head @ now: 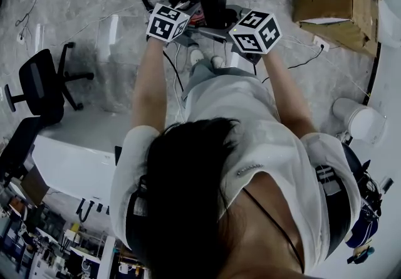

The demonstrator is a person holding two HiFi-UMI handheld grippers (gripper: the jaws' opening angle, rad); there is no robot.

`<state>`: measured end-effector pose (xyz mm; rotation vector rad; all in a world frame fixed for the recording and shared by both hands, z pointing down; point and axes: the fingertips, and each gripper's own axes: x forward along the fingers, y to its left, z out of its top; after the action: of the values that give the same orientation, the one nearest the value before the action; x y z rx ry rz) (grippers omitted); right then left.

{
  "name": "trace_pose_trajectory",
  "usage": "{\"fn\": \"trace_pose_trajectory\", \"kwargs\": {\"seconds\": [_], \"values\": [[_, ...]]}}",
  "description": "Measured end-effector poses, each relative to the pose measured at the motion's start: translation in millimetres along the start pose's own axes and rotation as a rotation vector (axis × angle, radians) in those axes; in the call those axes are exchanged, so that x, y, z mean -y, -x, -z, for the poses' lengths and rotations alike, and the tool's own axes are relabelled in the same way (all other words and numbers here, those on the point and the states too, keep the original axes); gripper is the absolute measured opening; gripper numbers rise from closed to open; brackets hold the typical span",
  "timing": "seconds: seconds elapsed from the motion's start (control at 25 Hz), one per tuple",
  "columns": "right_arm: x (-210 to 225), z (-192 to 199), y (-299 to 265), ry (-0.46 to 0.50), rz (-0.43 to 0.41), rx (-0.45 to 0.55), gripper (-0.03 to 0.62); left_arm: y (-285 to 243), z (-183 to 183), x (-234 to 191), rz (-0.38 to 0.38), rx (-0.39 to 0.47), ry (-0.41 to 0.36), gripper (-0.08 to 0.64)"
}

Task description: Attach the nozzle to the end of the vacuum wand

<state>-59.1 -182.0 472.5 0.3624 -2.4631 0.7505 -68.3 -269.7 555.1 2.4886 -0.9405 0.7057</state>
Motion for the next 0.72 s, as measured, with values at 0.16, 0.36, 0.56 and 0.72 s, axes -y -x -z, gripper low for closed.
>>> {"fn": "trace_pose_trajectory", "kwargs": {"seconds": [0.16,0.36,0.56,0.72], "values": [[-1,-9,14,-0.093,-0.053,0.142,0.293,-3,3,7,0.003,-0.013,-0.010,0.195],[1,-4,34,-0.151,-0.104,0.205,0.307,-9,10,17,0.014,-0.032,-0.021,0.196],[7,3,49,-0.174,-0.075,0.230,0.313,-15,20,24,0.027,-0.066,-0.042,0.198],[10,18,63,-0.209,-0.063,0.235,0.313,-27,26,38,0.034,-0.097,-0.074,0.198]]}}
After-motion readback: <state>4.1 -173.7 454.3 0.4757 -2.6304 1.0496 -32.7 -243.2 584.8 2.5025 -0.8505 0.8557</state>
